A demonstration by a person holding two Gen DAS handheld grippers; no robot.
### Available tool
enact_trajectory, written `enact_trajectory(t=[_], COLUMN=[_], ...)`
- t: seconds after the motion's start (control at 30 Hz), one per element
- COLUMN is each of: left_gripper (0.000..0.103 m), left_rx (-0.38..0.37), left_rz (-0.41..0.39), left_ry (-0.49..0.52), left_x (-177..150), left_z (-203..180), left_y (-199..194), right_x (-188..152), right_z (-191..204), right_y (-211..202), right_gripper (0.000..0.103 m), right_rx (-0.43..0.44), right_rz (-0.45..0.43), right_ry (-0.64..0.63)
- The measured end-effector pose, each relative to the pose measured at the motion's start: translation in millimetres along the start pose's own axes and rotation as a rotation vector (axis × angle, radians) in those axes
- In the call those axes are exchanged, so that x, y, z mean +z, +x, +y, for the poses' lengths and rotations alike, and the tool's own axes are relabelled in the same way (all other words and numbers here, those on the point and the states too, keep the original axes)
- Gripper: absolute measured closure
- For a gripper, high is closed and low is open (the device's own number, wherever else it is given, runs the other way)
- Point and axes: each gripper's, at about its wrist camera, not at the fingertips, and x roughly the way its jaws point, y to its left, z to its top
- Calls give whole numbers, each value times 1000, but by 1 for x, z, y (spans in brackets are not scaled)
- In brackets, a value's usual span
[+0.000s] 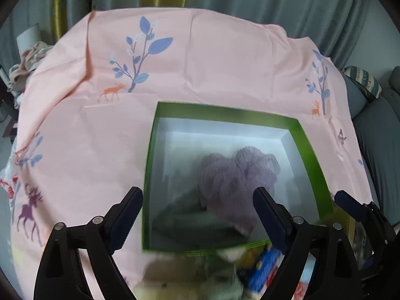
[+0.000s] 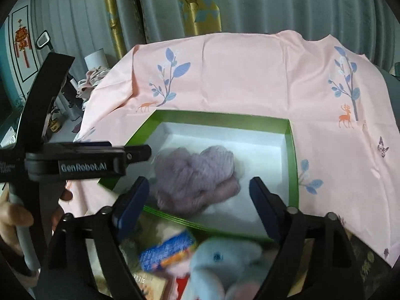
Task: Organize soft objects
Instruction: 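Carry the bath puff into the green box and open the right gripper, then grasp the cream towel with both grippers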
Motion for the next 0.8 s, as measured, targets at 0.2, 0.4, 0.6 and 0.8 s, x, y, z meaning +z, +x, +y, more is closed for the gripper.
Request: enact_trajectory(t=[0.2,0.4,0.6,0.8], left_gripper=[6,6,5,5], left_rx=[30,24,26,32], left_rz=[-46,-88,-102,-69], left_ry=[42,99,148,160], left_x=[-33,-71,-108,-134], left_z=[-10,-24,-41,-45], left_y=[-39,-73,-95,-97], right_x=[-30,-68,-100,-124], right_z=[10,11,5,6], right_y=[-37,-72,-94,-107], right_gripper=[5,1,1,1], right_rx=[-39,-75,-123,-159], right_rz=[-18,-7,35,54], right_ry=[-19,-12,25,48])
